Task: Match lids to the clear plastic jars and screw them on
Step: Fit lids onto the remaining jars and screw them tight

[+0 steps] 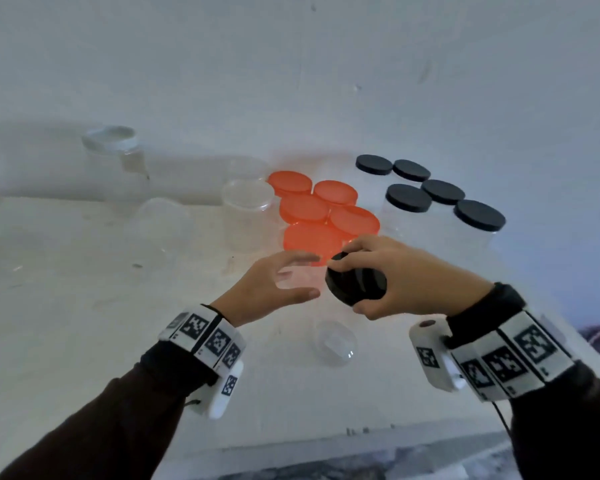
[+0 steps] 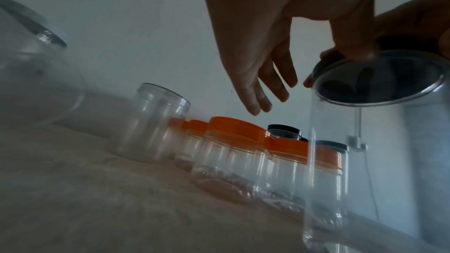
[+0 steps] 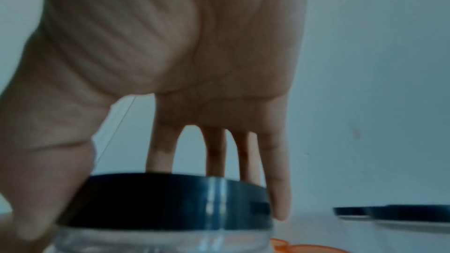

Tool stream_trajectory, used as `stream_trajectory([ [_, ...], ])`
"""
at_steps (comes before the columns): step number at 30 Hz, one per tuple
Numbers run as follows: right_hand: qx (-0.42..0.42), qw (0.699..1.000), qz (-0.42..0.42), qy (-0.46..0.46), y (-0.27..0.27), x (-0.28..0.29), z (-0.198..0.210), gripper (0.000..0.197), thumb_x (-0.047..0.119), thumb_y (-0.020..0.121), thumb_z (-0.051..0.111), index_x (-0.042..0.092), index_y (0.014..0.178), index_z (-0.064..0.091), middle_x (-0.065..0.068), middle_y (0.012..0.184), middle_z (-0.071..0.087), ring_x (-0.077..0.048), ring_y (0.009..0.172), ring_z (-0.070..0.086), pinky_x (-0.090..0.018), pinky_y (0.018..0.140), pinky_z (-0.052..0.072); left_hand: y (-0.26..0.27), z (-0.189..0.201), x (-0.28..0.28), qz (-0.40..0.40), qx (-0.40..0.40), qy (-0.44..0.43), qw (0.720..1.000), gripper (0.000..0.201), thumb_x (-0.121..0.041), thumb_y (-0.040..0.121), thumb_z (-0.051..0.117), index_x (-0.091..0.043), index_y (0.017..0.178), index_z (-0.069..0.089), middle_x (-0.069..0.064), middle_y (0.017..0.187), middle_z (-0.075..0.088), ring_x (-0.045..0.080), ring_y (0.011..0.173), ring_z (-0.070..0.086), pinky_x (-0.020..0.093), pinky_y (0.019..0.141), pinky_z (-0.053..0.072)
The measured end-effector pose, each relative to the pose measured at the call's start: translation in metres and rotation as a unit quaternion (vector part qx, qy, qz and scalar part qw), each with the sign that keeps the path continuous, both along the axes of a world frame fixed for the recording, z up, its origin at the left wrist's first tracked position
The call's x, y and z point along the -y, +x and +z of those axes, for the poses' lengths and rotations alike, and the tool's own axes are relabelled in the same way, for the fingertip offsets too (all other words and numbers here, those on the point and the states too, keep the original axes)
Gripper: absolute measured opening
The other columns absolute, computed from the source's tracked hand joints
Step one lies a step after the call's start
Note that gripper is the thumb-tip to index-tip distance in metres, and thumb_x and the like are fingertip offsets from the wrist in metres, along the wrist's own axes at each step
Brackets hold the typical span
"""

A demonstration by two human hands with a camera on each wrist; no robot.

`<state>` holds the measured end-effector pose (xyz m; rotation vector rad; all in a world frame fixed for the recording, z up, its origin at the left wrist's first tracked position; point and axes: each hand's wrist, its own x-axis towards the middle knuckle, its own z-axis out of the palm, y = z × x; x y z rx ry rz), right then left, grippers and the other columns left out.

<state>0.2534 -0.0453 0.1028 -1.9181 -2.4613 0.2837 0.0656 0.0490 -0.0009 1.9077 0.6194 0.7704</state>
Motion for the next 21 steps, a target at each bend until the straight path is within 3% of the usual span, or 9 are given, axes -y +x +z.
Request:
stream_trajectory([
  [2,0.017,0.999,-0.036,0.009,0.025,0.011,0.000,0.064,0.035,0.076,0.067,0.039,0.134,0.042,0.013,0.133,0.038,-0.011,0.119,0.040,-0.029,0.095,0.038,0.021,-0.001,-0.003,0.028,0.008,0.040,0.999,0.052,-0.037,0.076,0.071,-0.020,0.122,0.055,-0.009,0.124,0.057,-0.003,0.115,0.050,0.013,0.097,0.036],
  [5,0.048,0.995,-0.087,0.014,0.061,0.022,-0.004,0.069,0.035,0.076,0.067,0.039,0.137,0.035,0.014,0.136,0.035,-0.012,0.118,0.039,-0.027,0.090,0.039,0.050,-0.002,-0.011,0.087,-0.001,0.165,0.982,0.042,-0.032,0.082,0.065,-0.014,0.119,0.058,-0.004,0.121,0.059,0.005,0.113,0.051,0.007,0.094,0.033],
  [7,0.052,0.992,-0.110,0.022,0.080,0.024,-0.007,0.070,0.033,0.076,0.066,0.039,0.138,0.032,0.013,0.139,0.033,-0.013,0.120,0.038,-0.029,0.089,0.040,0.064,-0.003,-0.018,0.112,-0.019,0.245,0.963,0.044,-0.036,0.081,0.060,-0.010,0.115,0.060,0.001,0.120,0.059,0.012,0.115,0.048,0.013,0.099,0.030],
  [10,0.063,0.987,-0.145,0.033,0.104,0.018,-0.011,0.069,0.030,0.083,0.062,0.036,0.143,0.027,0.010,0.148,0.027,-0.016,0.129,0.031,-0.033,0.094,0.040,0.077,-0.009,-0.033,0.150,-0.073,0.325,0.931,0.056,-0.046,0.077,0.050,-0.005,0.113,0.061,0.009,0.121,0.058,0.022,0.119,0.046,0.037,0.104,0.033],
  [12,0.071,0.985,-0.149,0.046,0.119,0.011,-0.016,0.066,0.029,0.089,0.056,0.034,0.145,0.022,0.008,0.149,0.025,-0.016,0.131,0.027,-0.035,0.094,0.041,0.082,-0.012,-0.041,0.182,-0.147,0.325,0.916,0.068,-0.054,0.074,0.045,-0.006,0.122,0.056,0.009,0.131,0.051,0.027,0.127,0.041,0.046,0.108,0.027],
  [14,0.058,0.985,-0.152,0.064,0.131,0.003,-0.021,0.062,0.029,0.092,0.053,0.032,0.146,0.021,0.006,0.151,0.023,-0.016,0.135,0.022,-0.036,0.095,0.040,0.086,-0.017,-0.049,0.190,-0.232,0.276,0.913,0.073,-0.056,0.080,0.049,-0.008,0.135,0.043,0.007,0.144,0.036,0.025,0.137,0.026,0.043,0.113,0.013],
  [16,0.039,0.983,-0.159,0.081,0.139,-0.004,-0.028,0.060,0.029,0.094,0.051,0.030,0.146,0.022,0.004,0.153,0.021,-0.018,0.139,0.018,-0.038,0.101,0.036,0.087,-0.023,-0.053,0.192,-0.295,0.267,0.897,0.070,-0.048,0.086,0.055,-0.009,0.140,0.033,0.006,0.151,0.026,0.022,0.141,0.017,0.040,0.116,0.006],
  [21,0.033,0.980,-0.153,0.126,0.148,-0.021,-0.041,0.058,0.022,0.096,0.047,0.019,0.147,0.020,-0.005,0.153,0.020,-0.025,0.139,0.016,-0.032,0.111,0.014,0.086,-0.026,-0.055,0.202,-0.289,0.261,0.899,0.061,-0.038,0.089,0.056,-0.010,0.140,0.036,0.004,0.150,0.029,0.021,0.141,0.019,0.039,0.116,0.009],
])
